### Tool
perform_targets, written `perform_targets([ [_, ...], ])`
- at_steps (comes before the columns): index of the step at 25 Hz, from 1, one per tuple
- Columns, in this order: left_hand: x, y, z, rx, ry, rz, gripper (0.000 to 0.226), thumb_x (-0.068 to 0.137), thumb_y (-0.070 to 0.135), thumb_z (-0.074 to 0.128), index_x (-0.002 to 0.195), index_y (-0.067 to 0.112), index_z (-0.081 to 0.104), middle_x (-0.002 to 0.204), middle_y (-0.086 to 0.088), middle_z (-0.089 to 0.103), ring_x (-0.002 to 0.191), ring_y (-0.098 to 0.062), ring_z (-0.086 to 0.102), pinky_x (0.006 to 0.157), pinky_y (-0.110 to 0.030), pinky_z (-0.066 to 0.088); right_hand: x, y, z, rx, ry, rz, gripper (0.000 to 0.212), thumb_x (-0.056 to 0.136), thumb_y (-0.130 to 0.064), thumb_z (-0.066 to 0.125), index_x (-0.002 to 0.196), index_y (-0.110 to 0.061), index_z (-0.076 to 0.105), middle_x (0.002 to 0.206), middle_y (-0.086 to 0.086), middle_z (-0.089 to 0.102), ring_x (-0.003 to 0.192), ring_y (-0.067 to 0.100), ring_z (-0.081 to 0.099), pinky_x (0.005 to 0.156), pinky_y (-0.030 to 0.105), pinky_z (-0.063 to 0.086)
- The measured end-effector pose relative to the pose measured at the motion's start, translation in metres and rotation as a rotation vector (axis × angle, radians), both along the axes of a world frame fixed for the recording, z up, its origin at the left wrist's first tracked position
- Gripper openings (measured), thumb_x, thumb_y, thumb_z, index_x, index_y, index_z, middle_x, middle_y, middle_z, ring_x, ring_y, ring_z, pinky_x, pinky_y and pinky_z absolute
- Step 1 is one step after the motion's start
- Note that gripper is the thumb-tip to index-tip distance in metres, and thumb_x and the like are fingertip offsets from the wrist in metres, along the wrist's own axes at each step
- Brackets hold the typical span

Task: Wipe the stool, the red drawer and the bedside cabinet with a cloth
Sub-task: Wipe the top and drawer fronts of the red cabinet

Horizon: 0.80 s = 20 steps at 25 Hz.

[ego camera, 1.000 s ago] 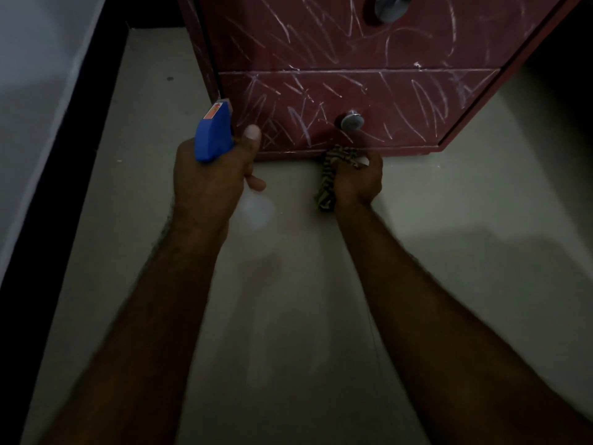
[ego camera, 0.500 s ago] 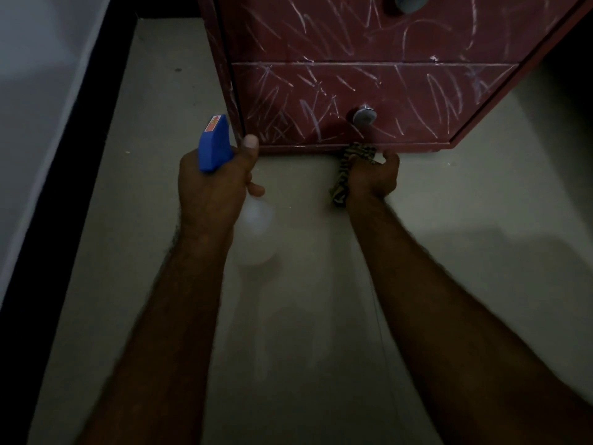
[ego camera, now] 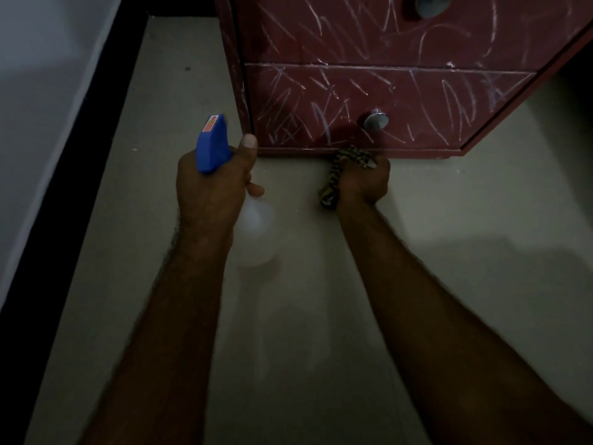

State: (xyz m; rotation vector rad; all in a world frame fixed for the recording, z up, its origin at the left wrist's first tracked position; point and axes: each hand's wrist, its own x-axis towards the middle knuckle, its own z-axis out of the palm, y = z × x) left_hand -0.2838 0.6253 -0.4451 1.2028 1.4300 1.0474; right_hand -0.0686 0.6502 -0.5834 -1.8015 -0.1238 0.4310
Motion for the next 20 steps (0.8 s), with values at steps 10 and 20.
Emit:
perform_targets([
  [10,-0.002,0.001,0.004,-0.001,-0.012,-0.002,0.023,0.092,0.041,0.07,0.082,0.024,0.058,0.08,-0.006,0.065,0.068,-0.023,0.075,0.08,-0.052,0.062,-0.004,0.007,-0.002,0.107,0.306,-0.043,0.073,0.074,-0.018,0.085,0.14,-0.014,0.055,0.118,0.007,0.069,0.102,0.028,0.07,0.092,0.046,0.061],
  [20,-0.004,0.002,0.003,0.002,-0.008,-0.004,0.025,0.092,0.042,0.07,0.085,0.021,0.059,0.081,-0.006,0.066,0.068,-0.021,0.074,0.08,-0.052,0.062,0.012,-0.004,0.015,0.223,0.596,0.034,0.027,0.085,0.002,0.065,0.112,0.005,0.068,0.103,0.023,0.075,0.084,0.037,0.074,0.062,0.044,0.064],
])
